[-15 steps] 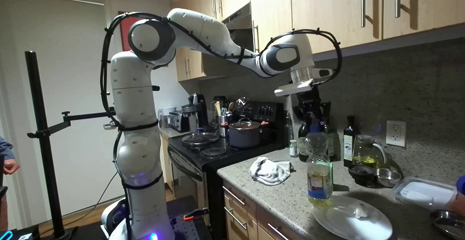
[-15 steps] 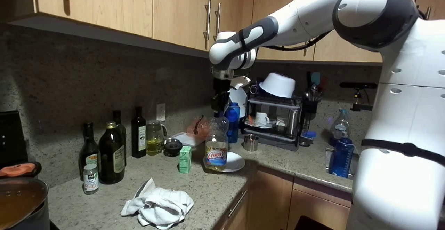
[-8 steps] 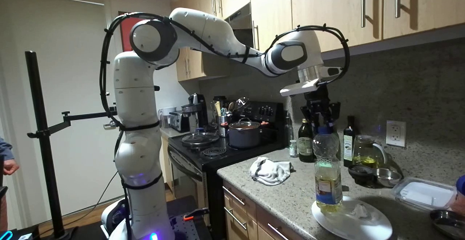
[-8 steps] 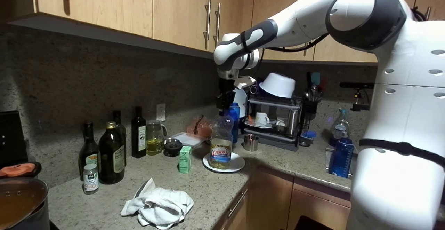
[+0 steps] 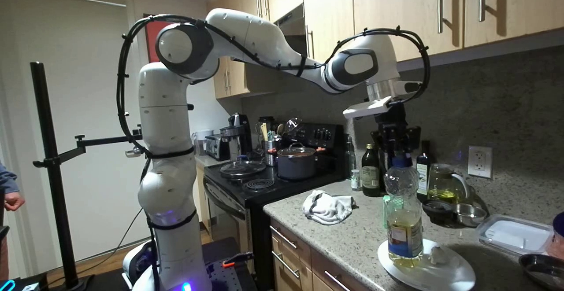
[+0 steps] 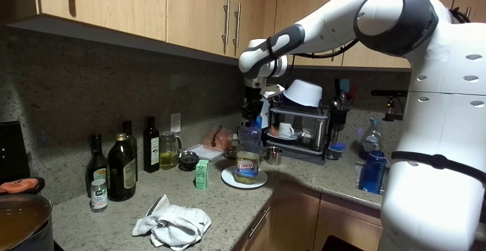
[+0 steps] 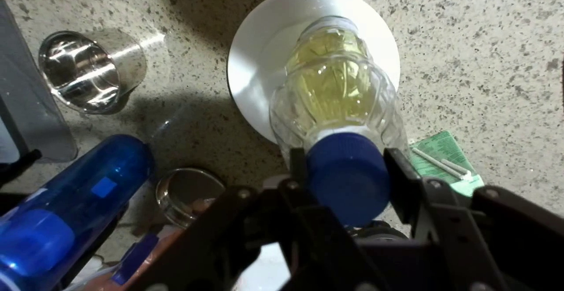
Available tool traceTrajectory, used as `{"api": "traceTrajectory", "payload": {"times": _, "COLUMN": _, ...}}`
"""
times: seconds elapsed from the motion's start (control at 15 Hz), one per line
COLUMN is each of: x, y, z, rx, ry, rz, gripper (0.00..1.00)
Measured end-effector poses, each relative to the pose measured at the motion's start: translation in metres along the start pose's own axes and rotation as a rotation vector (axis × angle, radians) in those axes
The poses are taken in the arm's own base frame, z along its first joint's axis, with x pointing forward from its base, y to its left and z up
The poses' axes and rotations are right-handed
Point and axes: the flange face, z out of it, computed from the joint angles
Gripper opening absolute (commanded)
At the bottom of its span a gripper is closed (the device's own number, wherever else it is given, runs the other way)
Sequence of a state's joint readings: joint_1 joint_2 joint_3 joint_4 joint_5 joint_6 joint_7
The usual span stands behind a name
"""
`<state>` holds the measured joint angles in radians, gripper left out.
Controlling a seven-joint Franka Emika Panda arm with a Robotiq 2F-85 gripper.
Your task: Pick the container of cooking oil and put it on the plate
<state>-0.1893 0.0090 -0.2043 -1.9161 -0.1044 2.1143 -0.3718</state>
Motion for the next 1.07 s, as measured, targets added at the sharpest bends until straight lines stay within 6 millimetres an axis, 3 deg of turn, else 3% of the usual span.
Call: {"api": "traceTrajectory", "payload": {"times": 1.07, "x": -0.008, "y": 0.008, "z": 0.013, "rx": -0.003, "ry": 0.002, "rz": 0.083, "gripper": 0.21}}
